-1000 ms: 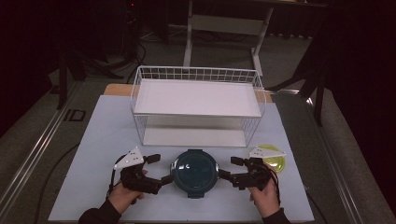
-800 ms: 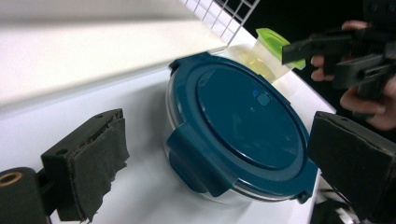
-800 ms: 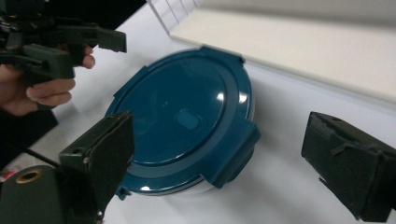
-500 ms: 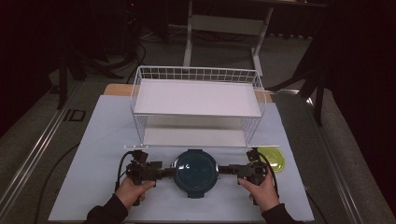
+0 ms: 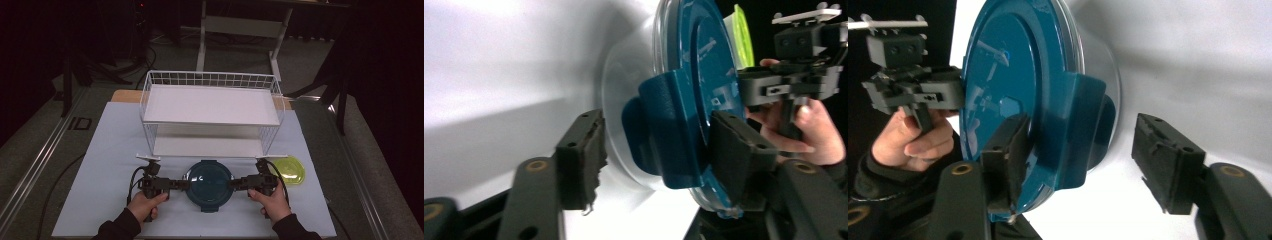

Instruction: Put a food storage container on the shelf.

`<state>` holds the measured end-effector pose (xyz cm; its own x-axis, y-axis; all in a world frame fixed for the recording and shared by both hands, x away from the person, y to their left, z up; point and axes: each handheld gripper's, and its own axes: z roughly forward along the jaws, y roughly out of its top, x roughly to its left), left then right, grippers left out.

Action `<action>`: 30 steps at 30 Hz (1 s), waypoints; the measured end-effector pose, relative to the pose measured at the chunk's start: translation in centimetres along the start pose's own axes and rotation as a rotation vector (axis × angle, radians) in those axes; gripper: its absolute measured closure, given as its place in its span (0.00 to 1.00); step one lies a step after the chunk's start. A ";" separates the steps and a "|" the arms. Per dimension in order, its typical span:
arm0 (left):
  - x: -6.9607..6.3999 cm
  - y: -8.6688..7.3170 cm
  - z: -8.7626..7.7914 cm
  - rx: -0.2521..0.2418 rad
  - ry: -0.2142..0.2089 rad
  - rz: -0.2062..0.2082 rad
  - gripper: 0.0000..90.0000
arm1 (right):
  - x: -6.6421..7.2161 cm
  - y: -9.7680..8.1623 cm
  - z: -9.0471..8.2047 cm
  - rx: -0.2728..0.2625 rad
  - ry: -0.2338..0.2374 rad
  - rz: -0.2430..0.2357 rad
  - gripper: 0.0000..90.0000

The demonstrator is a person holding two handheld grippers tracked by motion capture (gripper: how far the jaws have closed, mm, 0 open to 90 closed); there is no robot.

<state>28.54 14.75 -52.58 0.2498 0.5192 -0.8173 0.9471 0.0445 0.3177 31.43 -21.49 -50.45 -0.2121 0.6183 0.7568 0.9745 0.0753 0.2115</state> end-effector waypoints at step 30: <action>-0.7 0.2 -0.3 0.041 -0.034 -0.032 0.62 | 0.3 -0.4 -0.5 0.003 0.058 0.008 0.62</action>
<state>28.52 14.68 -51.79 0.2250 0.4891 -0.8427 0.9620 0.0257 0.2717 30.99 -21.73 -50.04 -0.2081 0.5721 0.7934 0.9764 0.0730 0.2034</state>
